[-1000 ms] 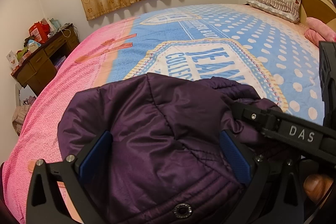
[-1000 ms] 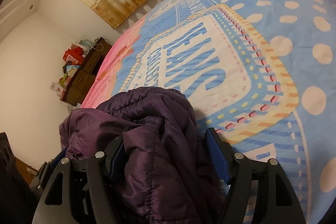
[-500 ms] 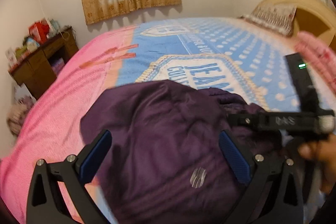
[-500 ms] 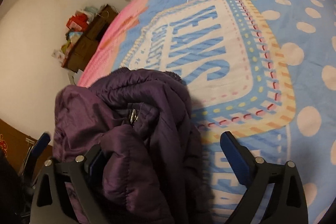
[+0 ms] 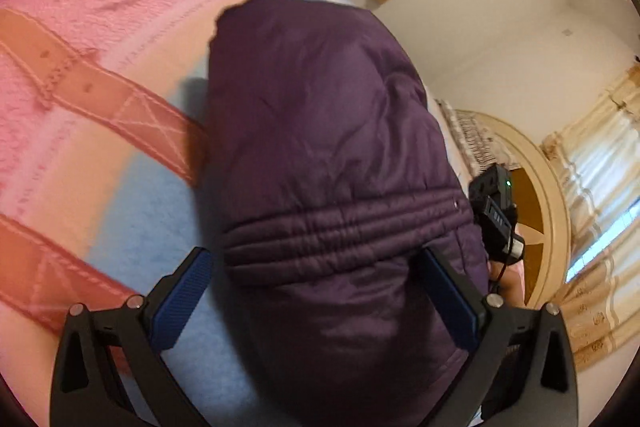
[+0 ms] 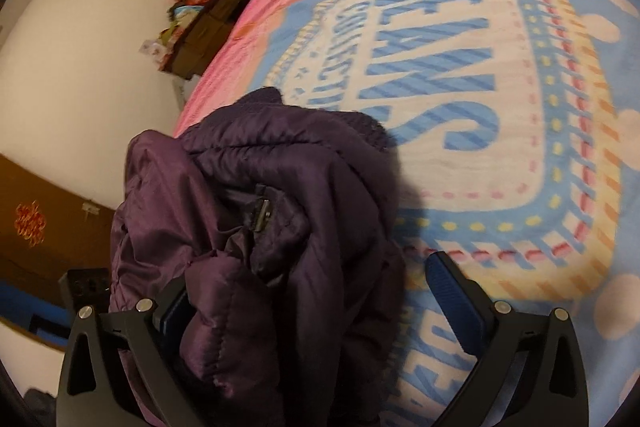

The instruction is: Fold large clothes

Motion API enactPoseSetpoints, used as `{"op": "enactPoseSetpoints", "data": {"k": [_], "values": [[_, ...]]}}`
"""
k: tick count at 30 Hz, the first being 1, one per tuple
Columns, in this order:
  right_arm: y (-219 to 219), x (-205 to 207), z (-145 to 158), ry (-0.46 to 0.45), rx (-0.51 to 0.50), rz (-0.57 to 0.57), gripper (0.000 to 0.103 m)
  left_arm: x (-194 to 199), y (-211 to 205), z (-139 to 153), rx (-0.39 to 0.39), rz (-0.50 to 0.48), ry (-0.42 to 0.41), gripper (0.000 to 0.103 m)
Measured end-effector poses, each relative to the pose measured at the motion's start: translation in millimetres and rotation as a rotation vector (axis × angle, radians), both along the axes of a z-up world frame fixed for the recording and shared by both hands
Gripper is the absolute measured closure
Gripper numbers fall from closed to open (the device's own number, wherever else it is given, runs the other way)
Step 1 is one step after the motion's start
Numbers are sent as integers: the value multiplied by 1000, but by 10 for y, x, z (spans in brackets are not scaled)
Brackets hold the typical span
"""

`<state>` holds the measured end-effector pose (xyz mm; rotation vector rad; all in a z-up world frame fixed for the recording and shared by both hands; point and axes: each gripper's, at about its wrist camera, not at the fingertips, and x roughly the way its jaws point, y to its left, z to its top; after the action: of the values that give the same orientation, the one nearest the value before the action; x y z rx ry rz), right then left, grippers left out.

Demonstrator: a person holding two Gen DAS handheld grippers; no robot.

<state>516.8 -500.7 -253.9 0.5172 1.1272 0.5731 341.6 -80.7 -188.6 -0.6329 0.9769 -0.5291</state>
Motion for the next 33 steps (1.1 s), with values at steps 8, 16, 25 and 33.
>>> {"op": "enactPoseSetpoints", "data": {"k": [8,16,25,33], "values": [[117,-63,-37,-45,129,42,34,64,-176,92,84,-15,-132,0],[228,-509,128,-123,159,-41,55,-125,-267,442,245,-54,-271,13],[689,-887,127,-137,266,-50,59,-409,31,783,402,-43,-363,14],[1275,-989,238,-154,285,12,59,-551,339,902,467,2,-394,14]]}}
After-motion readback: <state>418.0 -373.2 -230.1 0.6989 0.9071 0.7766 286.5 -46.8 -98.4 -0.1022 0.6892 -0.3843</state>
